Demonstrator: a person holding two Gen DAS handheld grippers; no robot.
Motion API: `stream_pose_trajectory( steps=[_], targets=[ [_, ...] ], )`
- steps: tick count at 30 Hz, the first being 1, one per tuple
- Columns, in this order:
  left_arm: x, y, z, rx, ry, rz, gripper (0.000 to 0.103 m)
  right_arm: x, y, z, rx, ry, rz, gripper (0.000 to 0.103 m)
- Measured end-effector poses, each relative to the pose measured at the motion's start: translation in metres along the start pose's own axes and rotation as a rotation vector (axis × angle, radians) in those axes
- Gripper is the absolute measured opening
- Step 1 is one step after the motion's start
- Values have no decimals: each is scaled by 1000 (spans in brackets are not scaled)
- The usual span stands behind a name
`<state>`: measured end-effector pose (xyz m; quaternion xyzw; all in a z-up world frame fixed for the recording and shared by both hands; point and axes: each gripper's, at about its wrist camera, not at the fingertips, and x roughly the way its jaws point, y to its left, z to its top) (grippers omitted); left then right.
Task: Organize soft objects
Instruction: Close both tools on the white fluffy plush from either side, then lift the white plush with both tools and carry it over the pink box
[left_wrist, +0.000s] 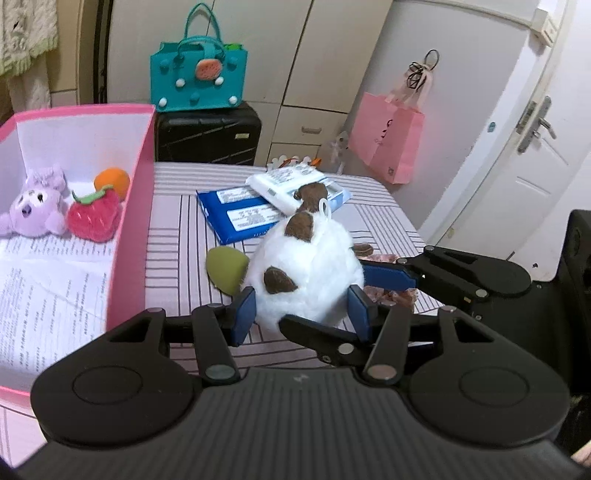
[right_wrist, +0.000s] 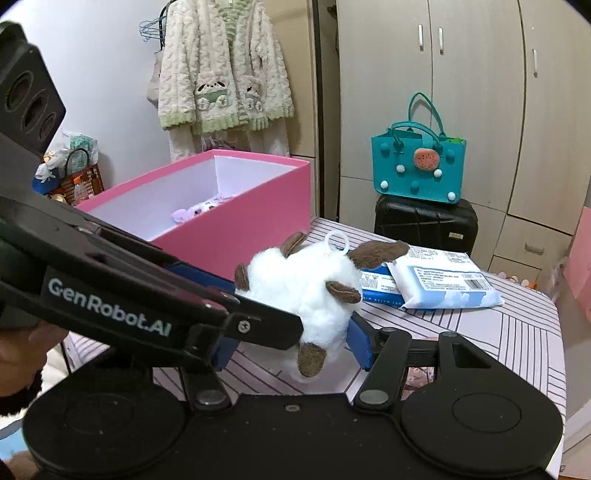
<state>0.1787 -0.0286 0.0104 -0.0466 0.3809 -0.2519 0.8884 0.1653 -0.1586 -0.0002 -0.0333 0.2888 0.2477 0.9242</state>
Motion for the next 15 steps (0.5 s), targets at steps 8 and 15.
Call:
stream_pose_trajectory(
  steps=[8,15],
  targets=[
    [-19,2,8,14,34,-49,51,-11,1,10,32,41,43,66],
    [-37,6,14,38,70,-85,50,-21,9,22,29,82,78,66]
  ],
)
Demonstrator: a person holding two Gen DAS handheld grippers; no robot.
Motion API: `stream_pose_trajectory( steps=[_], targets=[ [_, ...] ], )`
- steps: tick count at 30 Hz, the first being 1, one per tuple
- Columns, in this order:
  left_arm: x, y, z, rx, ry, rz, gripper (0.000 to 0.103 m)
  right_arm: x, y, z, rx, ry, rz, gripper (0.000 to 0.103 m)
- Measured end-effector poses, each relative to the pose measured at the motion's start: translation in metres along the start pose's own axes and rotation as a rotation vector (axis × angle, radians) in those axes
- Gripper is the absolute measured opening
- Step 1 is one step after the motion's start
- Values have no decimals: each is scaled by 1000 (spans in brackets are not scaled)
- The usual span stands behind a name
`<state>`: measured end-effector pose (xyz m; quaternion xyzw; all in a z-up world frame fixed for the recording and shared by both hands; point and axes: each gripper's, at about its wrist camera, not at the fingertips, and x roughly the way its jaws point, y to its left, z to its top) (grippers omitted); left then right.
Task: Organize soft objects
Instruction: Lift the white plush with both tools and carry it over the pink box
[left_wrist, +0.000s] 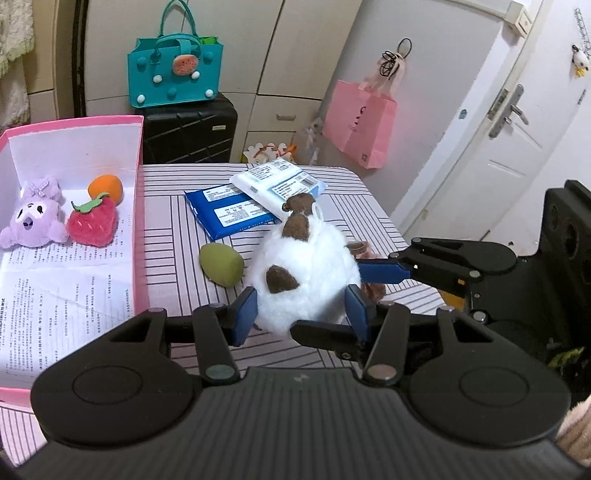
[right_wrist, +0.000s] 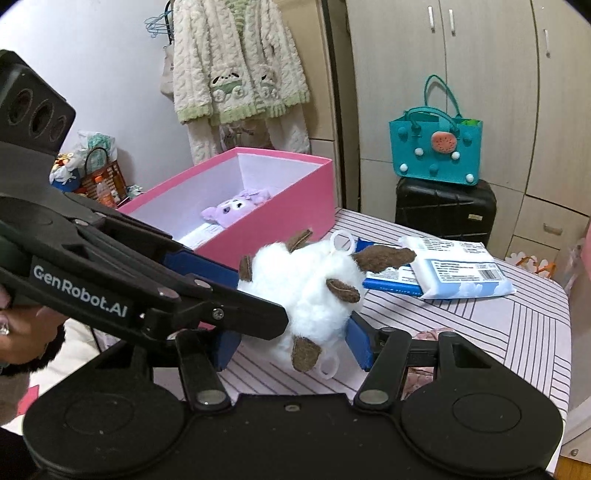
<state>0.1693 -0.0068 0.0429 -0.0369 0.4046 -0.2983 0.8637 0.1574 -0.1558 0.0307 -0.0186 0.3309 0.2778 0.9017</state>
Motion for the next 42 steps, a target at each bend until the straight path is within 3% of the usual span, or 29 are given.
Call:
stream_pose_trajectory(
  steps=[17,28,37,42],
  targets=[
    [-63,15,5,35,-36,41,50,-5,48,42,-86,42,55,65],
    [-115,36,0,23,-98,88,50,-6,95,71,-201,15,66,65],
    [-155,74,1,-38,-177,134,50,10,123,106,-263,-28,121,65],
    [-159,105,8,-93,-186,174,50,42,128,126,-260,1,175,65]
  ],
)
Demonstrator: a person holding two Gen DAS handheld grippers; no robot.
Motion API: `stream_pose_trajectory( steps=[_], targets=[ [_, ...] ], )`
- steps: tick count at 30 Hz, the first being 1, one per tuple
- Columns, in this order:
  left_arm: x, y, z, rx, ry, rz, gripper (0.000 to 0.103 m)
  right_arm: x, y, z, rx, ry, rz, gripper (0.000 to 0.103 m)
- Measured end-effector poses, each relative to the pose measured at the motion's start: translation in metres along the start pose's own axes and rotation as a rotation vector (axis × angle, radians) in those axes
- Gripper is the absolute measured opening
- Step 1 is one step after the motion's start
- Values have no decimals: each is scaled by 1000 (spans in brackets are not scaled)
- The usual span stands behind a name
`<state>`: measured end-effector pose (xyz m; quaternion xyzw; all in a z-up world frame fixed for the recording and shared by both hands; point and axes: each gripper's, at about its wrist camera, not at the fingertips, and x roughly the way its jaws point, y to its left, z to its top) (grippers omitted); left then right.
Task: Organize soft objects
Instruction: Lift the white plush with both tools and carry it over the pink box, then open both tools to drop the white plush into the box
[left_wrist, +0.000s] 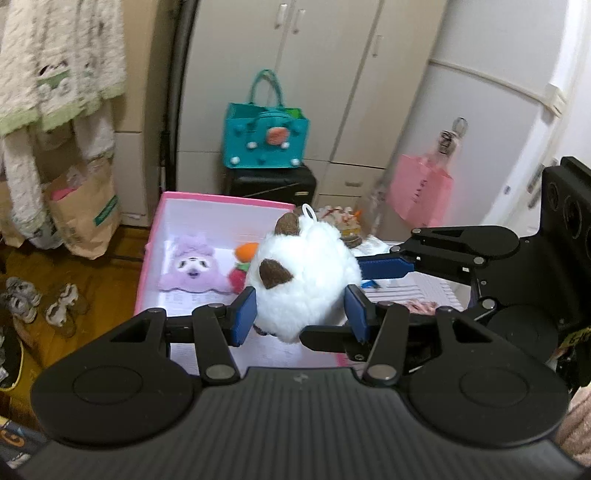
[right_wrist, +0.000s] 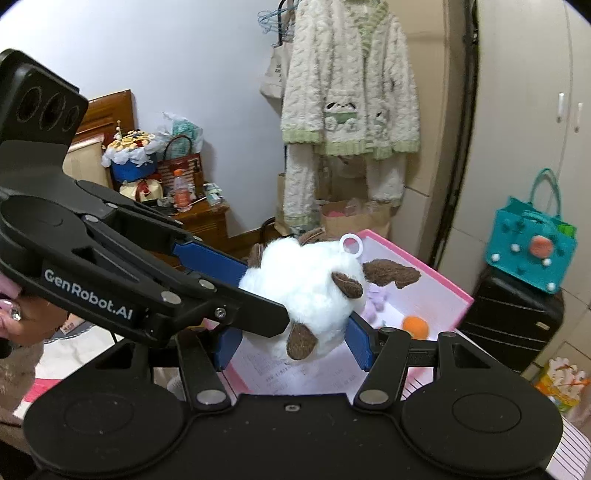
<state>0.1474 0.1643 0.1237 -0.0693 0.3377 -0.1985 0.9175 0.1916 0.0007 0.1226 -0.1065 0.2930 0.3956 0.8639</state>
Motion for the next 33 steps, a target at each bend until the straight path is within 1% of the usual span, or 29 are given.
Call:
stream_pose_trajectory(
  steps=[3,7,10,17,21,23,25,27,29,30,31,33],
  targets=[
    [16,16,6,-19,33,29,50,25,-8,6,17,43,38,65],
    [45,37,13,-35,110,78,50,60,-20,5,8,76,107,65],
    [68,50,15,-53,172,100,50,83,-32,2,41,112,151,64],
    [114,75,21,-69,296,132,49,130,-50,-3,132,216,183,62],
    [128,89,16,-99,350,122,49,145,-51,-7,159,267,203,61],
    [128,92,12,-102,363,122,49,149,-50,-8,150,283,207,61],
    [127,94,9,-92,361,131,49,151,-47,-8,125,285,176,59],
    [123,91,9,-52,339,155,49,153,-44,-9,79,281,149,49],
    [122,88,10,-25,335,152,47,158,-46,-8,97,298,172,46],
    [123,86,10,-13,334,146,42,161,-47,-8,112,306,184,44],
    [122,84,10,-3,336,145,37,163,-47,-9,114,309,186,43],
    [125,83,11,1,338,153,35,167,-47,-10,115,313,179,41]
  ],
)
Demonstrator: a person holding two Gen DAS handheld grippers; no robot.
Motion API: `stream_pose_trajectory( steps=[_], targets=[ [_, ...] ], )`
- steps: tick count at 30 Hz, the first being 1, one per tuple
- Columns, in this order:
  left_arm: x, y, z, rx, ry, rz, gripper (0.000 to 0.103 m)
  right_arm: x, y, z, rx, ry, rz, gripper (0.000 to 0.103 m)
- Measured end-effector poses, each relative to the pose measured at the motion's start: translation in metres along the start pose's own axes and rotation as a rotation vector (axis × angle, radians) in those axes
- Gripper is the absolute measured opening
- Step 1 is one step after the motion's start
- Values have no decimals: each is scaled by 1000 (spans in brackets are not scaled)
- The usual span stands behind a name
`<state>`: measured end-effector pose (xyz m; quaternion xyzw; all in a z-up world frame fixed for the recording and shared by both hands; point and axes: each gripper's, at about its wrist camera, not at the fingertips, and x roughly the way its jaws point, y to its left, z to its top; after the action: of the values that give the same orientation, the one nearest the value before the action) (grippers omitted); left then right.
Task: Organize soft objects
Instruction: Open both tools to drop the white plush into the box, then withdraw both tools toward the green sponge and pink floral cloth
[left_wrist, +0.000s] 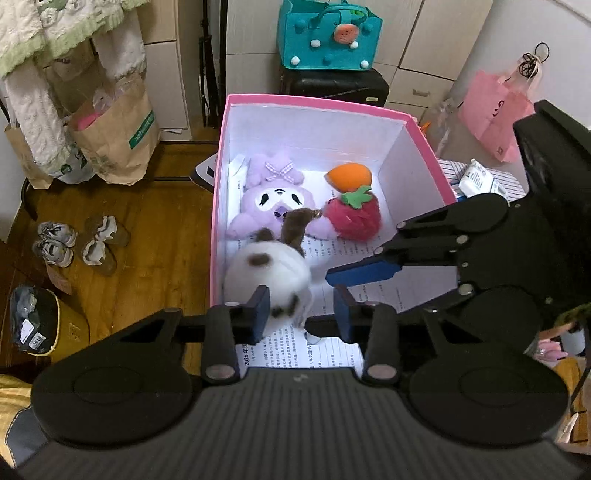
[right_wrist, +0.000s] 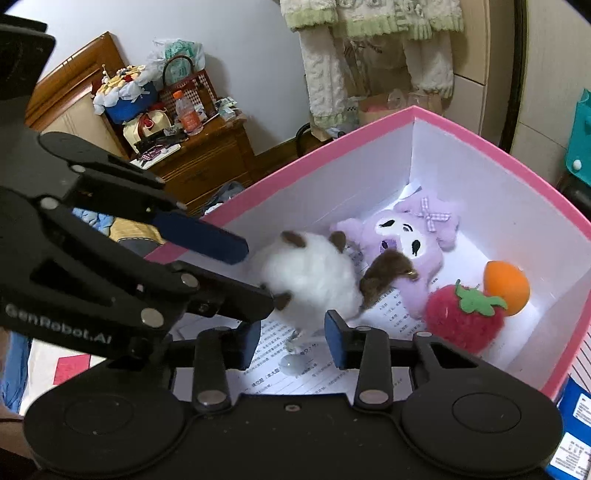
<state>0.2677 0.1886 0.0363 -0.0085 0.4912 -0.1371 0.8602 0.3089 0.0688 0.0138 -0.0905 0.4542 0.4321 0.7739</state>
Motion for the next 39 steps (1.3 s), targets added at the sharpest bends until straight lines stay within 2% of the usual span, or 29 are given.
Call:
stream_pose_trajectory(
  steps=[3,9,13,22,26,31,39],
  targets=[
    [3,0,-1,-12,0,6,33,4,-4,0,28,5,12,40],
    [-10,-1,-9,16,-74,49,34,-25,-8,-9,53,-77,1,41],
    [-23,-11,-14,48,-114,40,42,-56,-13,-20,103,-141,-27,47],
    [-55,-52,-24,133,-170,7,52,-123,-7,-46,111,-242,-116,53],
    [-71,-68,-25,142,-165,-20,56,-152,-3,-62,129,-261,-119,53],
    [-97,-92,-28,182,-173,6,60,-187,1,-81,155,-262,-107,54],
    [-120,-129,-35,238,-215,-46,63,-238,6,-122,148,-330,-176,57]
  ],
)
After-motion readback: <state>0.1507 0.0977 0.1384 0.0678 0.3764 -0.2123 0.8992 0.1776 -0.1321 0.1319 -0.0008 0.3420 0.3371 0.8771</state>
